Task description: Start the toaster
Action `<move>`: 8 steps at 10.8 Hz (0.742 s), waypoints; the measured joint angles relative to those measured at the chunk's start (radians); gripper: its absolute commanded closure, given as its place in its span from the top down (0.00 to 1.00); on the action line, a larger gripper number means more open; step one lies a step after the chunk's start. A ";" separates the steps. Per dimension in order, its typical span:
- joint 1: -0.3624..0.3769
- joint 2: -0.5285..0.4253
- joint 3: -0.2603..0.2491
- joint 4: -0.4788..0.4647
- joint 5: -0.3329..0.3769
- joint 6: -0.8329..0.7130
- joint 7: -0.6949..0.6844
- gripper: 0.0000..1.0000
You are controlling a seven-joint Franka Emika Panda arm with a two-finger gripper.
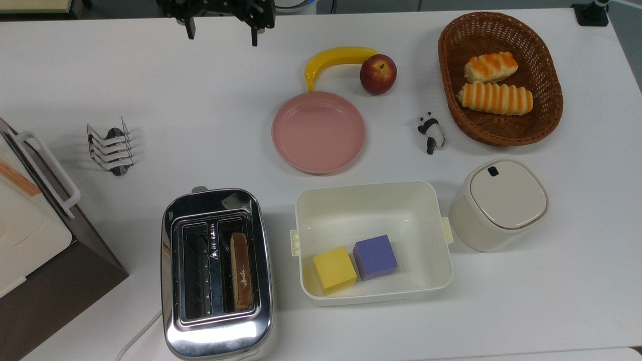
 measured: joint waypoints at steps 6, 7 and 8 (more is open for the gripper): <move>-0.001 0.001 0.000 -0.005 0.000 0.000 -0.014 0.00; -0.001 0.002 0.000 -0.006 0.000 0.000 -0.020 0.00; -0.001 0.002 0.000 -0.007 0.000 0.000 -0.024 0.00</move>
